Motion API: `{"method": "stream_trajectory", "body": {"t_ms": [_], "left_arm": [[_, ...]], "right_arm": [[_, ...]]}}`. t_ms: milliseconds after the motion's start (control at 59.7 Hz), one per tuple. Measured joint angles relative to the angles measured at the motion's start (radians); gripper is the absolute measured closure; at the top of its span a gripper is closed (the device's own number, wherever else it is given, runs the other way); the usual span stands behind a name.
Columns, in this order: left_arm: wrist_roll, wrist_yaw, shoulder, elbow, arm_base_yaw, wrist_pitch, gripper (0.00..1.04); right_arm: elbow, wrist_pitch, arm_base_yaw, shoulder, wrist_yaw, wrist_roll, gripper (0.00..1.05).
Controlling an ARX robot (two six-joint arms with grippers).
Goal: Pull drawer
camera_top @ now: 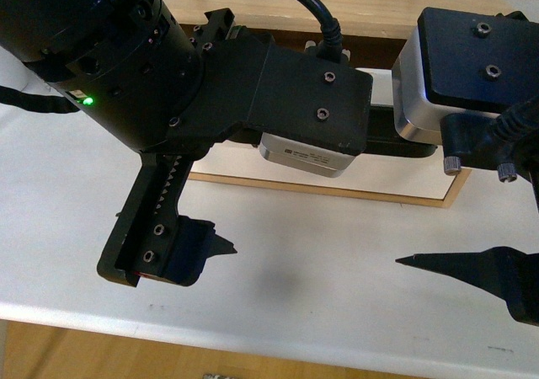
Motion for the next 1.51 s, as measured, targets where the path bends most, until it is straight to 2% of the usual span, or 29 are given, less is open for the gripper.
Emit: {"method": "stream_trajectory", "body": {"t_ms": [369, 536, 653, 888, 1206, 1323, 1508], "left_arm": [[-0.005, -0.001, -0.038, -0.057, 0.003, 0.132, 0.06], [-0.008, -0.001, -0.093, -0.077, 0.007, 0.178, 0.06], [-0.019, -0.001, -0.142, -0.090, 0.007, 0.214, 0.06], [-0.071, -0.035, -0.263, -0.179, 0.006, 0.420, 0.06], [-0.212, -0.224, -0.518, -0.435, 0.028, 0.715, 0.06], [-0.295, -0.273, -0.647, -0.524, 0.043, 0.744, 0.06], [-0.432, -0.374, -0.872, -0.650, 0.061, 0.752, 0.06]], "right_arm": [[-0.033, 0.076, 0.002, -0.028, -0.006, 0.066, 0.09], [-0.045, 0.068, -0.011, -0.092, -0.023, 0.102, 0.09], [-0.065, 0.114, -0.023, -0.158, -0.023, 0.132, 0.09], [-0.120, 0.248, -0.064, -0.294, -0.020, 0.225, 0.09], [-0.301, 0.453, -0.144, -0.591, 0.041, 0.414, 0.09], [-0.386, 0.485, -0.189, -0.727, 0.077, 0.470, 0.09], [-0.475, 0.446, -0.293, -0.962, 0.085, 0.565, 0.09]]}}
